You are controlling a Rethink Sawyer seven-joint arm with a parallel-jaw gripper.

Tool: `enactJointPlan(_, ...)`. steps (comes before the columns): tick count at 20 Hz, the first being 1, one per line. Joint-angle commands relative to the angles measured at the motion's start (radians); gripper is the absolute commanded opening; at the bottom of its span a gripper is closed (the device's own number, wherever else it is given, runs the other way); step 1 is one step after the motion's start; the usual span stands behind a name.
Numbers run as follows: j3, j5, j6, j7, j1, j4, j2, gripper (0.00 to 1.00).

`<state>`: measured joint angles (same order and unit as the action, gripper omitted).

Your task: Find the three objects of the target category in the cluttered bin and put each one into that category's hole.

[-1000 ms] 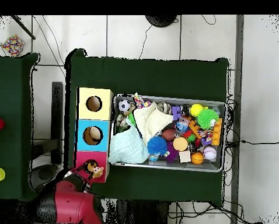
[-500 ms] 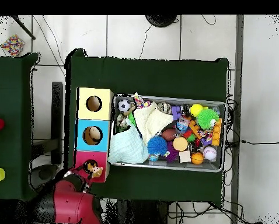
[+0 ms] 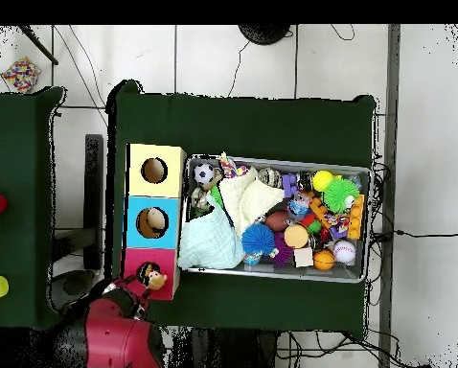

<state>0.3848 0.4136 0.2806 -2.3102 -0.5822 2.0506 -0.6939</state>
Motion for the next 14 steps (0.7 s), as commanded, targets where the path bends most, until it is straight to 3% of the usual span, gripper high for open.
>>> enactJointPlan(1,-0.006,0.046,0.264,-0.293,-0.036,-0.1,0.003,1.0)
enactJointPlan(6,0.055,0.03,0.438,-0.35,-0.081,-0.155,-0.039,1.0)
enactJointPlan(14,0.092,0.029,0.608,-0.389,-0.097,-0.206,-0.085,1.0)
